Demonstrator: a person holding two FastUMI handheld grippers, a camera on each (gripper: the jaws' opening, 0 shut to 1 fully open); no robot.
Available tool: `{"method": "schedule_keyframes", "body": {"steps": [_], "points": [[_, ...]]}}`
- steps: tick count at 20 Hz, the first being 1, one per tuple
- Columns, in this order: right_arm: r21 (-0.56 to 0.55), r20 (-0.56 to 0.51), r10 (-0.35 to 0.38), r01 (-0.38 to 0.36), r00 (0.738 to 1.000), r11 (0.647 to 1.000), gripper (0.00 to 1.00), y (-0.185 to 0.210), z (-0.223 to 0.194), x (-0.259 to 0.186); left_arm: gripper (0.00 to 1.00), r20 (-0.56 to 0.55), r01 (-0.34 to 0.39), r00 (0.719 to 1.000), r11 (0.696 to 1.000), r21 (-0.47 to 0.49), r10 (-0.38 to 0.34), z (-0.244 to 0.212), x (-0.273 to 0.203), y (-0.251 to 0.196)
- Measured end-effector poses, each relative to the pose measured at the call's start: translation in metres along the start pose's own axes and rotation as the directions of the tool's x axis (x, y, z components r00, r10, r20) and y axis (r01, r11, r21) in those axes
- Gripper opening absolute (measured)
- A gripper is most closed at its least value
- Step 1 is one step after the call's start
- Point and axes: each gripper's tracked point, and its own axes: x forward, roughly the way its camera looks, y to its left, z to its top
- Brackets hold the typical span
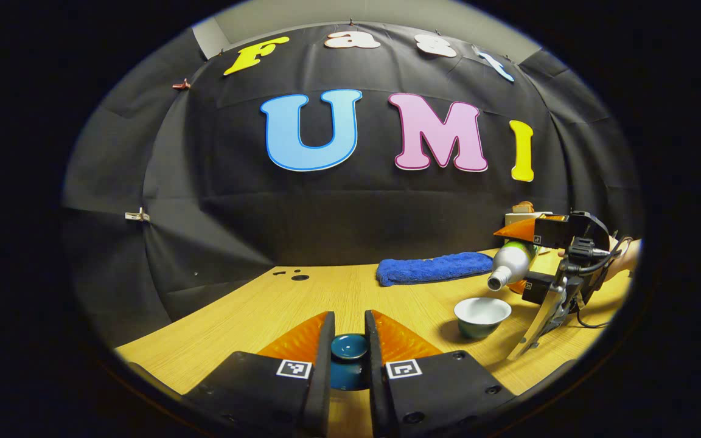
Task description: Open the teacup lid with one hand, grasp the water bottle and pour water into the teacup with the other hand; after pouring, place the water bottle on the coaster and then close the teacup lid.
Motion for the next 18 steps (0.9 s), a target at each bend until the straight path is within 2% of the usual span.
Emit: {"method": "schedule_keyframes", "body": {"steps": [5, 6, 7, 8, 10, 11, 15, 18], "points": [[-0.078, 0.002, -0.025, 0.025, 1.000, 0.997, 0.80, -0.008, -0.004, 0.002, 0.33, 0.004, 0.012, 1.000, 1.000, -0.003, -0.012, 0.001, 0.000, -0.004], [-0.089, 0.002, -0.029, 0.029, 1.000, 0.996, 0.80, -0.008, -0.006, 0.002, 0.30, 0.004, 0.016, 1.000, 1.000, -0.003, -0.016, 0.001, 0.000, -0.004], [-0.088, 0.001, -0.028, 0.028, 1.000, 0.996, 0.80, -0.008, -0.009, 0.004, 0.32, 0.000, 0.018, 1.000, 1.000, -0.002, -0.018, 0.000, 0.000, -0.004], [-0.089, 0.000, -0.028, 0.028, 1.000, 0.996, 0.76, -0.008, -0.010, 0.005, 0.30, -0.003, 0.020, 1.000, 1.000, -0.001, -0.020, 0.000, 0.001, -0.005], [-0.102, 0.001, -0.033, 0.033, 0.999, 0.994, 0.83, -0.011, -0.010, 0.004, 0.30, -0.003, 0.019, 1.000, 1.000, -0.001, -0.019, 0.000, 0.002, -0.005], [-0.107, 0.000, -0.035, 0.034, 0.999, 0.994, 0.80, -0.011, -0.011, 0.005, 0.30, -0.002, 0.018, 1.000, 1.000, -0.001, -0.018, 0.000, 0.001, -0.004], [-0.160, 0.003, -0.052, 0.051, 0.999, 0.986, 0.79, -0.015, -0.013, 0.005, 0.30, 0.002, 0.020, 1.000, 1.000, -0.003, -0.020, 0.001, 0.000, -0.004], [-0.153, 0.008, -0.051, 0.052, 0.999, 0.987, 0.80, -0.014, -0.015, 0.006, 0.30, 0.003, 0.021, 1.000, 1.000, -0.003, -0.021, 0.001, 0.000, -0.004]]}}
